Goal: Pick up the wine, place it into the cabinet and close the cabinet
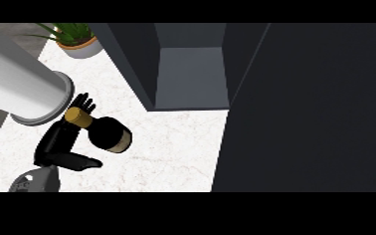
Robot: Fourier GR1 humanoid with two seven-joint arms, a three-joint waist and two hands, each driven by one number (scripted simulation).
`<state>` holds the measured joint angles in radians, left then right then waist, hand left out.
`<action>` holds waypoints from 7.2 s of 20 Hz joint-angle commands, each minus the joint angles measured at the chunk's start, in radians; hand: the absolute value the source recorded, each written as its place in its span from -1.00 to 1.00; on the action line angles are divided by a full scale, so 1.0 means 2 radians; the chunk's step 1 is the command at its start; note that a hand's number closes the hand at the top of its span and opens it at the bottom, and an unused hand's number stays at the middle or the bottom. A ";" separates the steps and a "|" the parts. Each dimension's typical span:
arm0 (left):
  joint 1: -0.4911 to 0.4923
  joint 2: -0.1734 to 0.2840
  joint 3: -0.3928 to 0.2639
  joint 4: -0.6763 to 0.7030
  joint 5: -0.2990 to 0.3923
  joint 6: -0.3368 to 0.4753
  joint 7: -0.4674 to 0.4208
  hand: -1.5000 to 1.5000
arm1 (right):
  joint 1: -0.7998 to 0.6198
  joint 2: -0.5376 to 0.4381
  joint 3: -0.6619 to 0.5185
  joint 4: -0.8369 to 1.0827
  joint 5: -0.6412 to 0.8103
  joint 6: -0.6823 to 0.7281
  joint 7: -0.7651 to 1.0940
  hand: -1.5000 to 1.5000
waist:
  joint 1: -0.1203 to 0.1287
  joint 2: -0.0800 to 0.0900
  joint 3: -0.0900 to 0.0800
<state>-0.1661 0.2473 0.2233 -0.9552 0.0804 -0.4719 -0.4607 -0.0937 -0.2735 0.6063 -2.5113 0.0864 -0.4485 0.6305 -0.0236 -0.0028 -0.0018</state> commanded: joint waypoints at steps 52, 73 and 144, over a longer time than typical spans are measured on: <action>0.080 -0.122 -0.105 -0.082 0.008 0.076 -0.072 1.00 | 0.054 -0.067 0.035 -0.068 0.048 -0.051 -0.037 -1.00 | 0.011 -0.002 0.001; 0.061 -0.124 -0.262 -0.261 0.035 0.302 0.052 1.00 | 0.106 -0.107 0.018 -0.100 0.007 -0.049 -0.086 -1.00 | 0.004 0.000 0.001; -0.472 -0.090 -0.181 0.416 0.157 0.447 -0.043 -1.00 | 0.205 -0.110 0.000 -0.060 -0.083 0.042 -0.254 -1.00 | -0.045 0.019 0.000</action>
<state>-1.0890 0.0421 -0.1368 -0.1546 0.4108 0.4133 -0.5339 0.2898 -0.4902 0.5820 -2.4984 -0.0204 -0.3730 0.0758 -0.1174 0.0337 -0.0014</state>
